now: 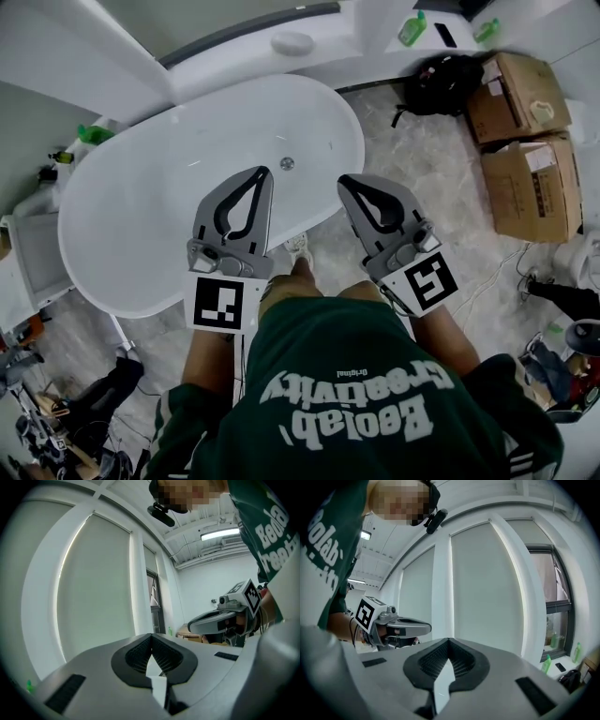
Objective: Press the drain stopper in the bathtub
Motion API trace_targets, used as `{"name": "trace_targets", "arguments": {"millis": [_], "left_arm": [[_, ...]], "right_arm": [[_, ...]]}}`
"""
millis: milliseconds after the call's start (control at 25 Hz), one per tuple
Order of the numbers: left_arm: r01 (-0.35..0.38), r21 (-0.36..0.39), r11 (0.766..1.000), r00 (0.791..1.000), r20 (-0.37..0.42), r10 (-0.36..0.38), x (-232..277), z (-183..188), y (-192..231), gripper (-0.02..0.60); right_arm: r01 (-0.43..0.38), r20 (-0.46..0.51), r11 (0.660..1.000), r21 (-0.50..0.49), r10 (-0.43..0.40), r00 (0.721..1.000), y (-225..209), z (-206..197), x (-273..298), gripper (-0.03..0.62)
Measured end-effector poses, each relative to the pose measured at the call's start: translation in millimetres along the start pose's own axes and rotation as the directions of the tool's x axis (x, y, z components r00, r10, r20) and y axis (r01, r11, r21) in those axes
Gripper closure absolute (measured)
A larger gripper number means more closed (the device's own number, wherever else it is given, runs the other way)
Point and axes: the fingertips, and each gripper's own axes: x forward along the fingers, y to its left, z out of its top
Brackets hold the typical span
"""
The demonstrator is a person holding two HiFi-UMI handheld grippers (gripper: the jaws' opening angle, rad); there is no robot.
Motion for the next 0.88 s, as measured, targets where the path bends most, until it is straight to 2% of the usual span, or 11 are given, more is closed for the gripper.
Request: {"name": "trace_targets", "arguments": {"millis": [320,880], "left_arm": [[0.034,0.0,0.999,0.999,-0.008,-0.034,24.0,-10.5,31.6,0.577],[0.014,-0.056,0.998,0.999,-0.037,-0.016,38.3,-44.0,85.0,0.577]], "right_arm": [[0.007,-0.027,1.0,-0.011,-0.007,1.0,-19.5,-4.4,41.6,0.583],[-0.006,-0.096,1.0,-0.009,0.005,0.995,-16.1,-32.3,83.9,0.583]]}}
